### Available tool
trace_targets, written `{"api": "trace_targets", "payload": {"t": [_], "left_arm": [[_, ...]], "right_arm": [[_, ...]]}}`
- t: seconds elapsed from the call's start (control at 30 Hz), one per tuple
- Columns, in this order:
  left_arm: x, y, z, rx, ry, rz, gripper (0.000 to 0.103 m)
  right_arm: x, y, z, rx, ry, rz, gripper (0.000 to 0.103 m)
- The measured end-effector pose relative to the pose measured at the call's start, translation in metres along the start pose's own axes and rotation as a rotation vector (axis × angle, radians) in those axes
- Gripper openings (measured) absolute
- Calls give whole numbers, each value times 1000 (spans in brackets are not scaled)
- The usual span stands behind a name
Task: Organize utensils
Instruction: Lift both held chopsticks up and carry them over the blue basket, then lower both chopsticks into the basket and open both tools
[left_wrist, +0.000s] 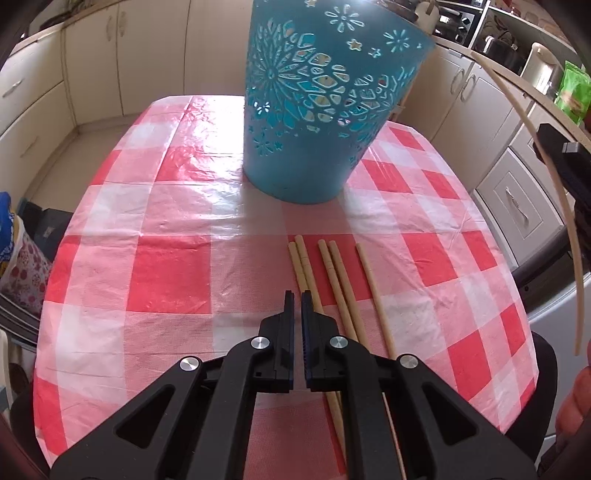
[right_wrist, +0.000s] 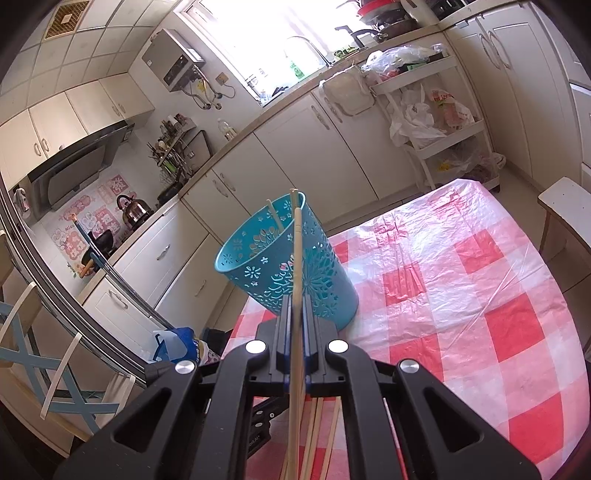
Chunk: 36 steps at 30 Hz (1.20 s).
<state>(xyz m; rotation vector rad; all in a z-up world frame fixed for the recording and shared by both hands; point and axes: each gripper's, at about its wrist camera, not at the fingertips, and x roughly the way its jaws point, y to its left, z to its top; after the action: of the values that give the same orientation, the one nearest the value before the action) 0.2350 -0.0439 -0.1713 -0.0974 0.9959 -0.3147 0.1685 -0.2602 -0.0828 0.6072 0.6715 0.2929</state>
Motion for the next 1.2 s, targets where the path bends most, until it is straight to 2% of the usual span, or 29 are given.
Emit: {"api": "trace_targets", "payload": {"t": [0.37,0.5,0.6,0.7,0.8,0.87,1.07,1.2], "left_arm": [[12,-16,-1,85,9,35,6],[9,-8,4,59,22,-34,3],[-20,2,14,33,-69,-77,3],[-65,11,37,15,-230,-143,3],[-106,14,73,13,-390,-188,3],[-121,14,99,19,-468,-202,3],[-136,7,174,16,-644,-225,4],[-121,5,209,-15,-735,-223,4]], "right_arm": [[-1,-3,0,9,-2,4,6],[0,0,1,0,-8,12,6],[-2,6,10,-7,-33,24,6],[1,19,26,-20,-69,50,6],[10,36,45,-30,-103,80,6],[20,50,60,-40,-127,100,6],[56,81,109,-67,-240,109,6],[87,84,126,-83,-262,63,6]]}}
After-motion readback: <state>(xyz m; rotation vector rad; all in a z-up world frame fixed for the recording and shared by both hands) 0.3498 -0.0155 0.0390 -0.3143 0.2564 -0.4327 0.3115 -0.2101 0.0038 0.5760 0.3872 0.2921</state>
